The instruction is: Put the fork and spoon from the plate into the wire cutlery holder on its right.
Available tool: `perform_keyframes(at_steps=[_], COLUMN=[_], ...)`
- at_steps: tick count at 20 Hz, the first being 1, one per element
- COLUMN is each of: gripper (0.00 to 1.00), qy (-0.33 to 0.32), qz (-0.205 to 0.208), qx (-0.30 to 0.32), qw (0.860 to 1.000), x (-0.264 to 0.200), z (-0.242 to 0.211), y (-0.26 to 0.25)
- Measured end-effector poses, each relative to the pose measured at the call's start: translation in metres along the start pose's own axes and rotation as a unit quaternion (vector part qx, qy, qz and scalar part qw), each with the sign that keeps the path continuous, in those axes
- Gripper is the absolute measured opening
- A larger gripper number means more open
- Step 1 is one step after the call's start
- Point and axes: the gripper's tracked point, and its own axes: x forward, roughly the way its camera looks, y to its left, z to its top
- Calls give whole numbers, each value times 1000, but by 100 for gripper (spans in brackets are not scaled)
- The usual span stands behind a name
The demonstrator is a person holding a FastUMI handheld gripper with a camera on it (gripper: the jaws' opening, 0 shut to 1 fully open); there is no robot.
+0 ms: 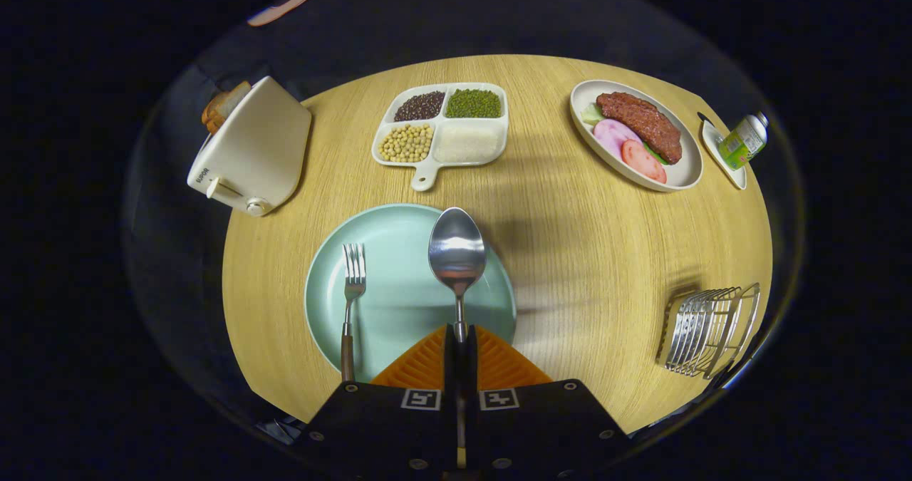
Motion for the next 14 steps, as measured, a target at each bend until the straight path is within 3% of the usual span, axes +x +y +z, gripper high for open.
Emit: perform_keyframes(at_steps=[5,14], gripper=[5,5], qy=[-45,-89], qz=[0,-53], qx=[30,61], qw=[999,993], x=[-45,-98], z=[4,-20], y=[-39,-151])
